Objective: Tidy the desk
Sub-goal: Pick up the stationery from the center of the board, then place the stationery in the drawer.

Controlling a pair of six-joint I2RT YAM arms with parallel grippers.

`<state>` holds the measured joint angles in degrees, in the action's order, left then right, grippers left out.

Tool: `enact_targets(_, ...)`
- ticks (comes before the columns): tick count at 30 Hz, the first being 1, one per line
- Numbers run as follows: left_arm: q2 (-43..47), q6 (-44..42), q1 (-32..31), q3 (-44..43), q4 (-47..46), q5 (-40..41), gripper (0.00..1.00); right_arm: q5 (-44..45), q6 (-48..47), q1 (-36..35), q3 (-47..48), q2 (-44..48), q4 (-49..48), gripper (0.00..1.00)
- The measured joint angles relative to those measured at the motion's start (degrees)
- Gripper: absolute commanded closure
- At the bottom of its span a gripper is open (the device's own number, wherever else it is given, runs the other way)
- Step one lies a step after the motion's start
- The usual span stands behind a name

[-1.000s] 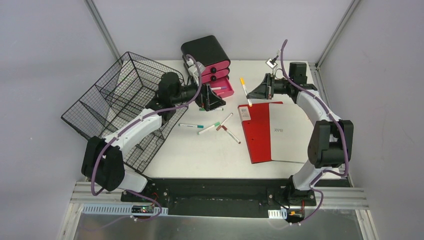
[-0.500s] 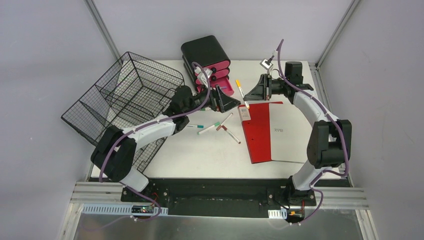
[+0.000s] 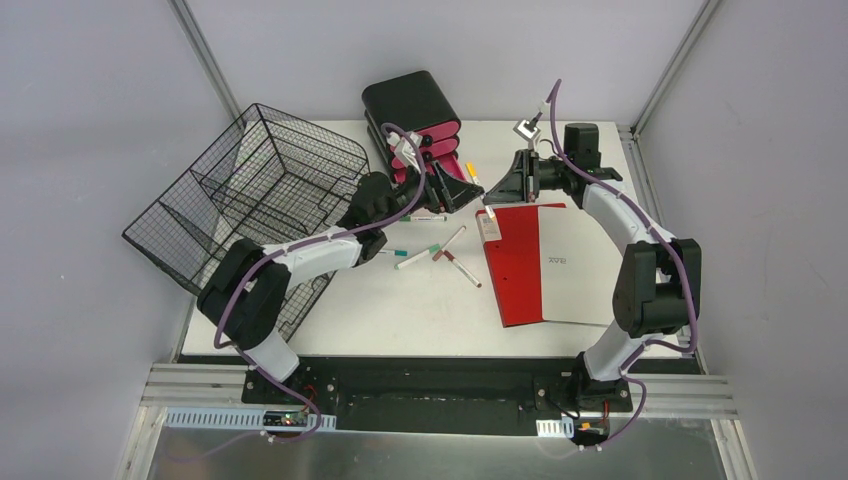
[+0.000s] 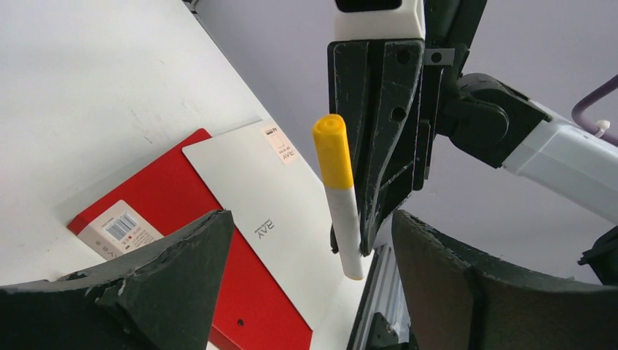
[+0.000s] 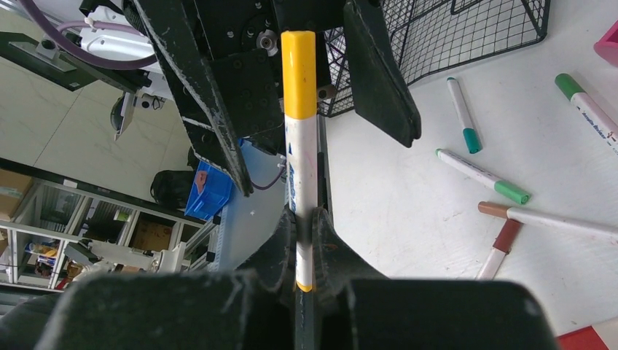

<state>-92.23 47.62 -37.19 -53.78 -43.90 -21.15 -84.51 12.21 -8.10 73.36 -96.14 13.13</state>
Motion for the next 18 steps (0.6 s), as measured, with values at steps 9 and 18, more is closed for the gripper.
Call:
enact_targets(9,-1.7,2.4,-0.6,-1.5,-2.1,0.1,0.38,-0.3,0.0,-0.2,0.0,0.0,0.0,1.0)
enact_targets(18,-3.6,4.1,-0.7,-3.3,-2.5,0.1,0.7,-0.3,0.0,-0.4,0.0,0.0,0.0,1.0)
